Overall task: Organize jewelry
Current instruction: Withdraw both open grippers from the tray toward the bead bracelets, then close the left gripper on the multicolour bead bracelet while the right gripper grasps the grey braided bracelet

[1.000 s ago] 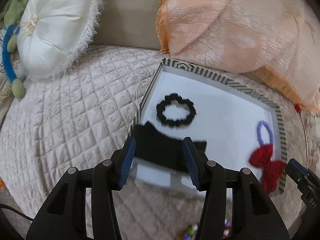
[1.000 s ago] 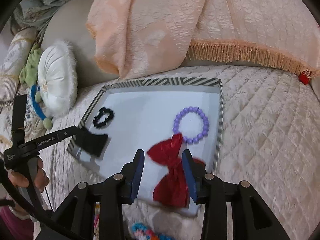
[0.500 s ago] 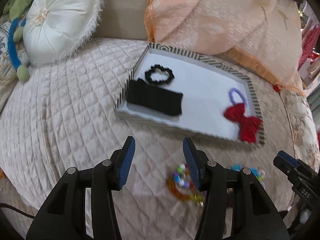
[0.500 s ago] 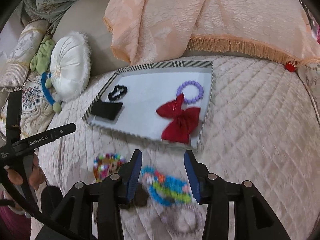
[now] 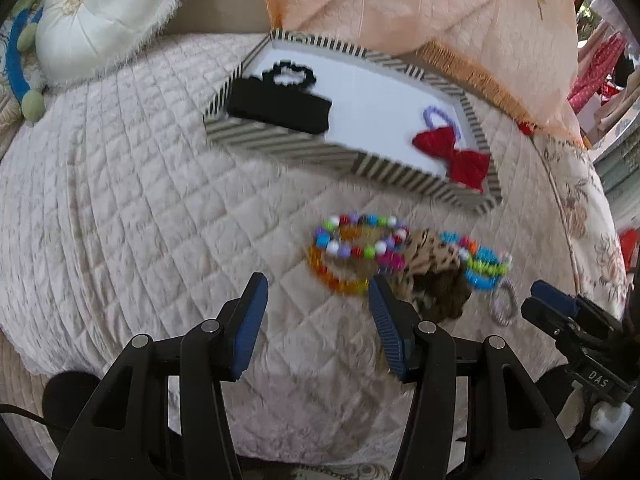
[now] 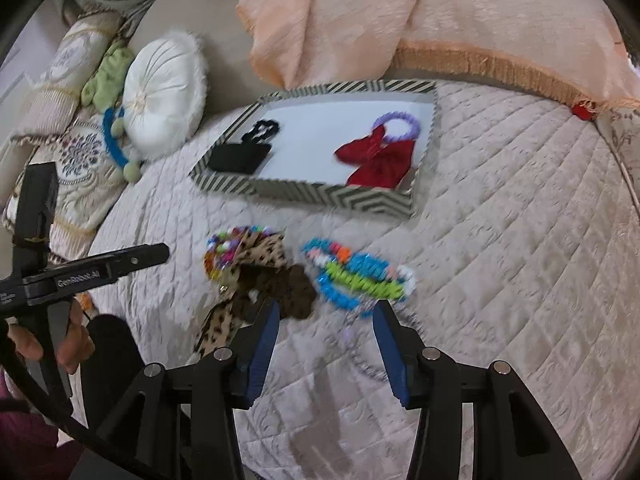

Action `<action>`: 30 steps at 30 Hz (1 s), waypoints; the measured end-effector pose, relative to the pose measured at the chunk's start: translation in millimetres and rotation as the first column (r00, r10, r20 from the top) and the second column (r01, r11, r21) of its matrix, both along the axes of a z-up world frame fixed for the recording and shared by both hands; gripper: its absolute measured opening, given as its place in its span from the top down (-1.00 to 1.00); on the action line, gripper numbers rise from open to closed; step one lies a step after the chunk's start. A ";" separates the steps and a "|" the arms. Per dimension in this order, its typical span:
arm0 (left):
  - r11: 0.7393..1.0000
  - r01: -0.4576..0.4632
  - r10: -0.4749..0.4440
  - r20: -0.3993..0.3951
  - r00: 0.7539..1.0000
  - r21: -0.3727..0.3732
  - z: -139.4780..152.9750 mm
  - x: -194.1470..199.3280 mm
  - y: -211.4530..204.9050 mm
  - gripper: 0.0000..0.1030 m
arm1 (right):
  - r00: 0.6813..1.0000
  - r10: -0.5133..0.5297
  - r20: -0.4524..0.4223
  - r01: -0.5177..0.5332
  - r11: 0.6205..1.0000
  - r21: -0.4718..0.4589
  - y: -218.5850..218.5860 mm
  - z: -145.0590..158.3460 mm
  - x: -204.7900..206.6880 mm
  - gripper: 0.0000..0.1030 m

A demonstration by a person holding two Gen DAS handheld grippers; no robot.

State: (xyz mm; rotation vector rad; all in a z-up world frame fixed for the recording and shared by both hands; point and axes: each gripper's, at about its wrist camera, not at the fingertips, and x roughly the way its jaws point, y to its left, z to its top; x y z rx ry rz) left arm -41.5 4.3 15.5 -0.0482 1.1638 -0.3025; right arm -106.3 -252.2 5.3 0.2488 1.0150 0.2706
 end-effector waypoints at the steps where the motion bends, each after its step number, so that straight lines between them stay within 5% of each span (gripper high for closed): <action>1: 1.000 0.003 -0.003 0.002 1.000 0.009 -2.6 -2.6 0.3 -0.01 | 1.000 0.007 -0.002 -0.007 1.000 0.007 2.8 -1.4 -1.0 0.09; 6: 1.000 0.008 -0.008 -0.012 1.000 0.025 -14.1 -4.9 5.5 -0.01 | 0.999 0.036 -0.016 -0.036 0.999 0.020 16.4 -8.8 -3.6 0.09; 13: 0.997 -0.066 0.064 -0.059 0.996 -0.045 -17.1 16.6 16.2 -0.01 | 0.999 0.050 -0.020 -0.050 0.999 0.019 21.3 -9.9 -1.4 0.09; 30: 0.995 -0.093 0.089 -0.160 0.983 -0.019 -44.3 68.0 2.1 -0.01 | 0.999 -0.030 -0.025 0.028 0.997 -0.066 -32.6 -15.0 28.7 0.10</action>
